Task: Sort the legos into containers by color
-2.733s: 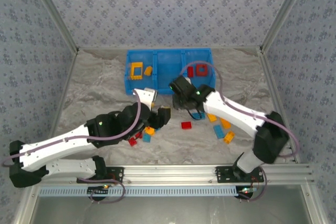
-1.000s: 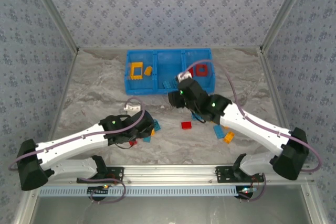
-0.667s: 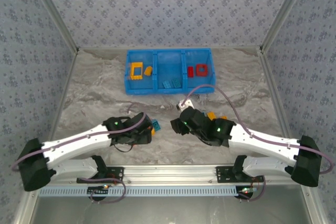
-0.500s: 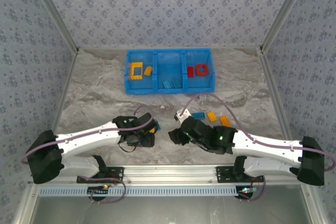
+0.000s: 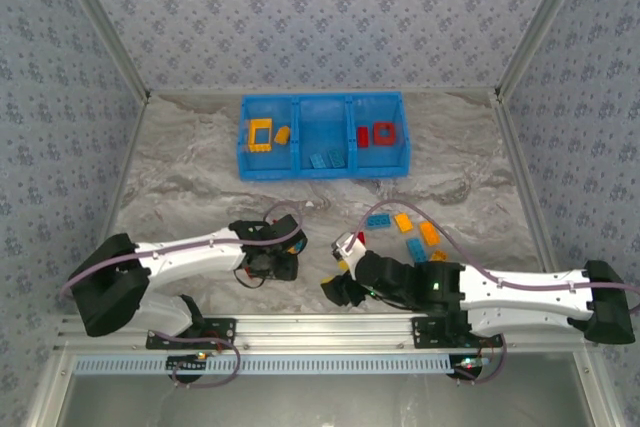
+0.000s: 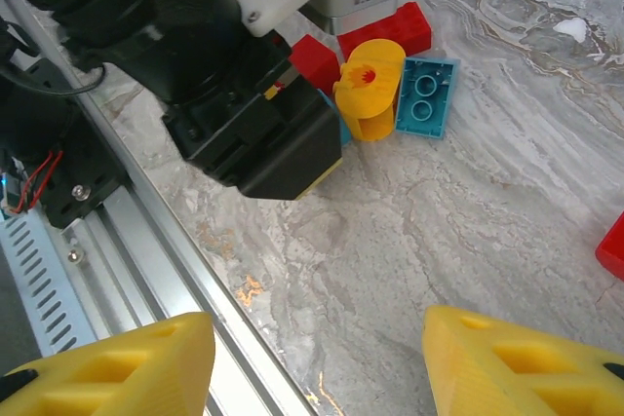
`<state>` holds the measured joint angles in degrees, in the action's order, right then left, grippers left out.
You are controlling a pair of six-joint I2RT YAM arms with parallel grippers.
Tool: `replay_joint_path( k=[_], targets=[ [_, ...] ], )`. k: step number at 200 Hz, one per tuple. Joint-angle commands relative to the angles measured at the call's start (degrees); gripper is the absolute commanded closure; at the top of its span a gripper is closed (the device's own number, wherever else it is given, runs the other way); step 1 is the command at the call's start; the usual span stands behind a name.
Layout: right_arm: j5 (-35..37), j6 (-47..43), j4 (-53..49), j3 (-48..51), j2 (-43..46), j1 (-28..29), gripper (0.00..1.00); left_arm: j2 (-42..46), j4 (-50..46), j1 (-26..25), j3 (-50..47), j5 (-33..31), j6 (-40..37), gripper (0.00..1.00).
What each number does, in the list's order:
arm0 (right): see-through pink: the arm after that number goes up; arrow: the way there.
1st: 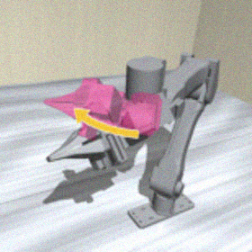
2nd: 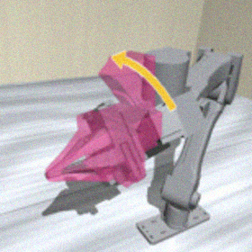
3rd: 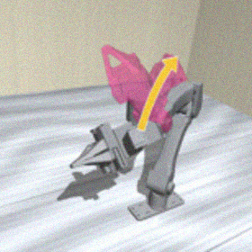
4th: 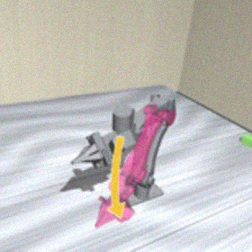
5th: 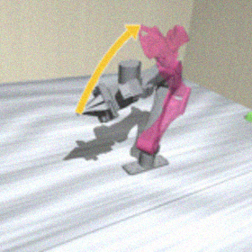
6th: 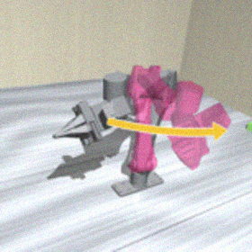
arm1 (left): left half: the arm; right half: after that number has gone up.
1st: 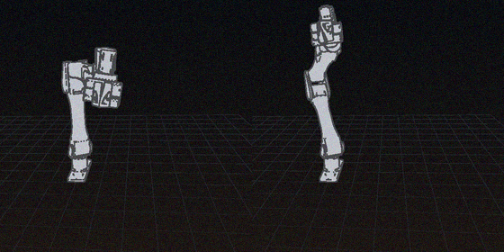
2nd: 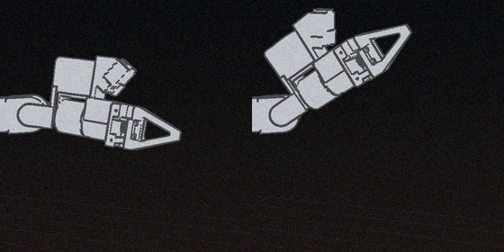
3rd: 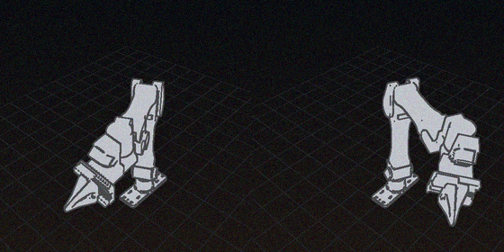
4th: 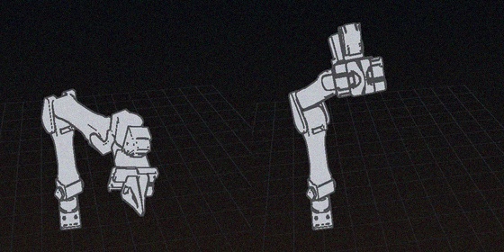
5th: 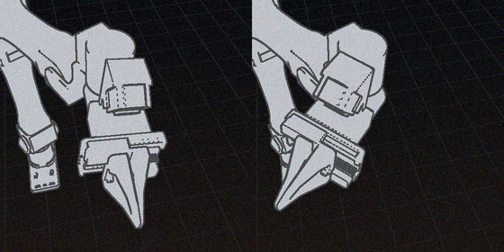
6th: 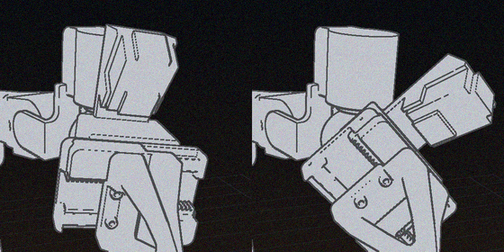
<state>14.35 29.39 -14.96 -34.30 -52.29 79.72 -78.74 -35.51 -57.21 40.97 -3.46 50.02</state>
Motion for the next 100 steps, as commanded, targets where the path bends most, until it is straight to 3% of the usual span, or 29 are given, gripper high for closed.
replay_joint_path(
  k=[1,100],
  targets=[
    [2.2,2.1,-0.4,0.9,2.1,0.5,0.39,-2.0,2.6,0.6,-0.3,0.0,-1.9,0.41],
    [3.3,3.5,-0.6,2.3,4.3,0.7,0.39,-7.1,4.3,0.8,2.3,-4.2,-4.3,0.62]
  ],
)
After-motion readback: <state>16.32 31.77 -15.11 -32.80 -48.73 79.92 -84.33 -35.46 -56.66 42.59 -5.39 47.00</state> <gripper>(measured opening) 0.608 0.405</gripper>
